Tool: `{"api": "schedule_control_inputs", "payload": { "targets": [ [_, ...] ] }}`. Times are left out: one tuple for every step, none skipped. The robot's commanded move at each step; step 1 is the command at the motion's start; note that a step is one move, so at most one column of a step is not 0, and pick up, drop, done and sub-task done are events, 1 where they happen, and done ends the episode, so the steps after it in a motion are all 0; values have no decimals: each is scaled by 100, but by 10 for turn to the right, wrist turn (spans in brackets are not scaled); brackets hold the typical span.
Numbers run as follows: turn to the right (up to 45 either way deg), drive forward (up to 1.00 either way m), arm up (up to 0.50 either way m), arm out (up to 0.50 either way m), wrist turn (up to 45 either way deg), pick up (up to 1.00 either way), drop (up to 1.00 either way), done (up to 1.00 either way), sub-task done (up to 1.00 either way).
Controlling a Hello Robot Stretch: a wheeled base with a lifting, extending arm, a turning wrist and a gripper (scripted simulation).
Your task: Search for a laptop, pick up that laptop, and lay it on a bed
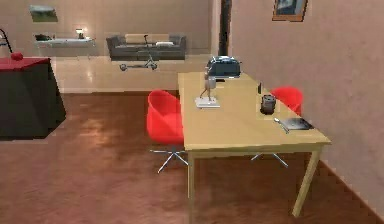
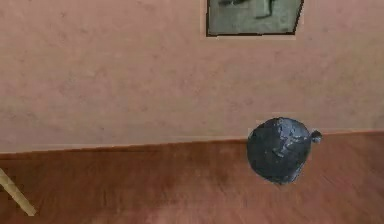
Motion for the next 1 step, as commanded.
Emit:
{"api": "schedule_control_inputs", "payload": {
  "targets": [
    [-330, 0, 0, 0, 0, 0, 0, 0, 0]
  ]
}}
